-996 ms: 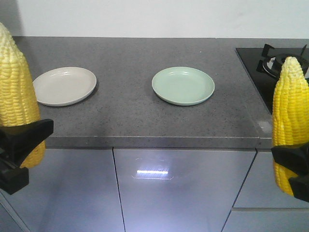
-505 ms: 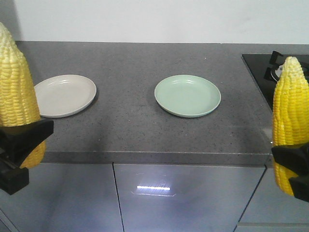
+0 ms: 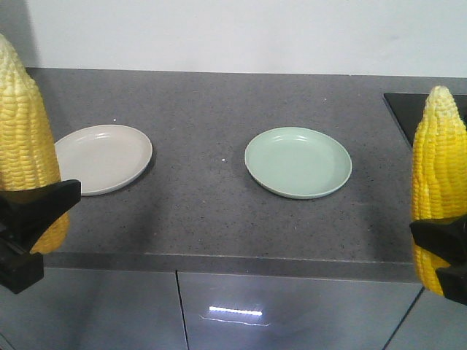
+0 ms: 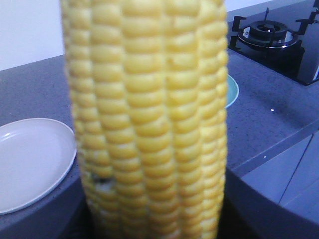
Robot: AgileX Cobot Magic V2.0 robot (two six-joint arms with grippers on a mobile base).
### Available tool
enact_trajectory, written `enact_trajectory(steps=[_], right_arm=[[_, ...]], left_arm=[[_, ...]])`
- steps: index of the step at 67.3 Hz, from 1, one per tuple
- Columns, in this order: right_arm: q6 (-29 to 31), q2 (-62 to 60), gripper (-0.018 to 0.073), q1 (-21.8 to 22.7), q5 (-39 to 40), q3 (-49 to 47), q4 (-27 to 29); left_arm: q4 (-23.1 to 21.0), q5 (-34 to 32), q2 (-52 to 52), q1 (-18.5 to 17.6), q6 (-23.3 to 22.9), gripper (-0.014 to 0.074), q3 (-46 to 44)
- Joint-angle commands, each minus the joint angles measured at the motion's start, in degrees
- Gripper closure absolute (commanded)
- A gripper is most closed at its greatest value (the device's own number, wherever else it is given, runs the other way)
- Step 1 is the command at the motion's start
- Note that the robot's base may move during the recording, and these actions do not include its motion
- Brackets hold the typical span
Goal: Distribute corn equally
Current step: 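Drive the base toward the counter with the two empty plates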
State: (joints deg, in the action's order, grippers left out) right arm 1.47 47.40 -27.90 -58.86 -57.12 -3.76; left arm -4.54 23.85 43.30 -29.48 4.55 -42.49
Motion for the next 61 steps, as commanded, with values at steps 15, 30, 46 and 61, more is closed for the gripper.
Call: enact_trajectory(steps=[15,30,46,61], right_arm=[[0.5,-0.4,0.0376,0.1,3.5,-1.4,-0.8],[0.5,-0.4,0.0376,0.1,3.5,-1.4,-0.8],[0.5,-0.4,0.0376,0.1,3.5,-1.4,-0.8],[0.5,-0.4,0.0376,0.1,3.5,-1.4,-0.8]], left_arm=[[-0.5,-4.3,-0.3,-0.2,-0.3,0.0333,-1.4],[-0.5,-4.3,-0.3,-0.2,-0.3,0.0333,-1.4],[-0.5,-4.3,-0.3,-0.2,-0.3,0.0333,-1.4],[-0.5,-4.3,-0.3,-0.2,-0.3,0.0333,-1.4]])
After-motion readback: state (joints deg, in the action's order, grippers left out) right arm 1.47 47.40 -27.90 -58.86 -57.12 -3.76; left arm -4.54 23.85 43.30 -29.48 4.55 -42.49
